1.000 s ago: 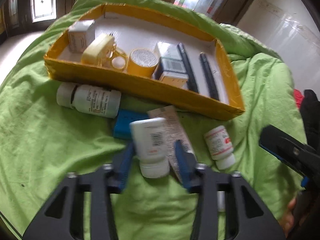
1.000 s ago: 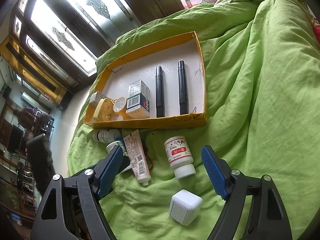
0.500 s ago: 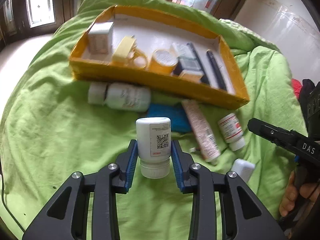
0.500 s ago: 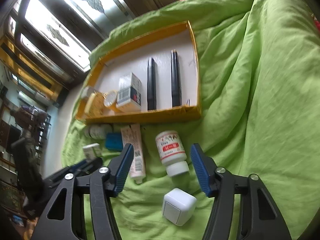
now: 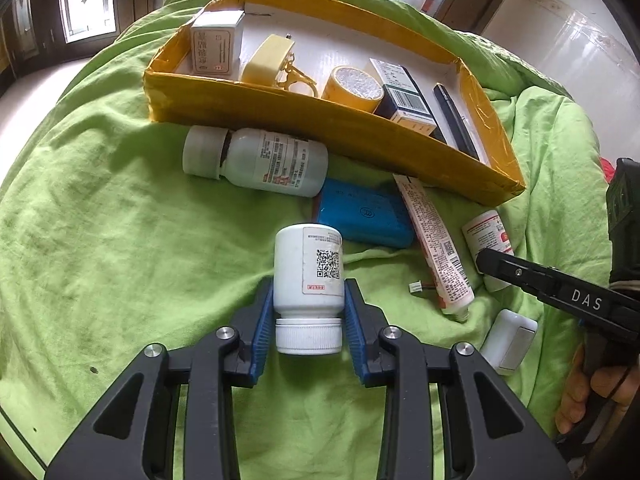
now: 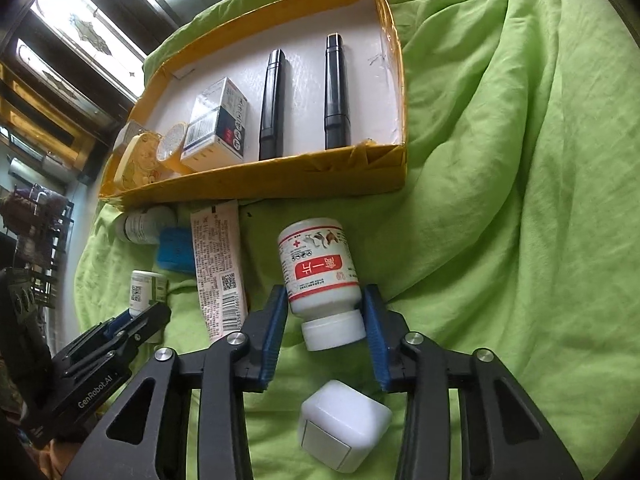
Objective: Organize rigid objects
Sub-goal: 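Grasp white QR-label pill bottle with left tool while right grasps red-label pill bottle, then carry both pill bottles upright over the tray with both tools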
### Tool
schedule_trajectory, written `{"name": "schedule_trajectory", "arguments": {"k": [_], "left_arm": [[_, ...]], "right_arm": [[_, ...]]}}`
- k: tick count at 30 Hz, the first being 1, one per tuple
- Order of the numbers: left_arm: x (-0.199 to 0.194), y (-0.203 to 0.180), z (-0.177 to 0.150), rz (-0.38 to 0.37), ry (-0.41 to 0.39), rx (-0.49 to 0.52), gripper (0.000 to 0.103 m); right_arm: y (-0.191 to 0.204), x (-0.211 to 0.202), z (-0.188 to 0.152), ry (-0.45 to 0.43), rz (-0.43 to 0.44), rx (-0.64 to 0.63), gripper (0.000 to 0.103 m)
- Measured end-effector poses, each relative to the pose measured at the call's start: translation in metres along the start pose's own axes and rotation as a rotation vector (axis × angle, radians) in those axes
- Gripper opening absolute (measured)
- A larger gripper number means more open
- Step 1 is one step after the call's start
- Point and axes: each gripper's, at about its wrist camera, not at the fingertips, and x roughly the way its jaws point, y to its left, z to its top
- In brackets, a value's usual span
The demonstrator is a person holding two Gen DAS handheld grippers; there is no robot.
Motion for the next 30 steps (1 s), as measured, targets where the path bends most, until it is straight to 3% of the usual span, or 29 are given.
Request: {"name": "schedule_trajectory", "arguments": {"k": [17,30], "left_arm": [[-0.016,0.009,-0.005,-0.039,-0.054,-0.028,0.031],[-0.033,0.011,-0.001,-0.073,-0.088,-0.027,0.031]], "right_arm": [[0.019,-0.023,-0.004,-0.07,-0.014,-0.074,0.033],[0.039,-0.05,-0.007,-0.182,-0.057,-0.147,0.033]]}}
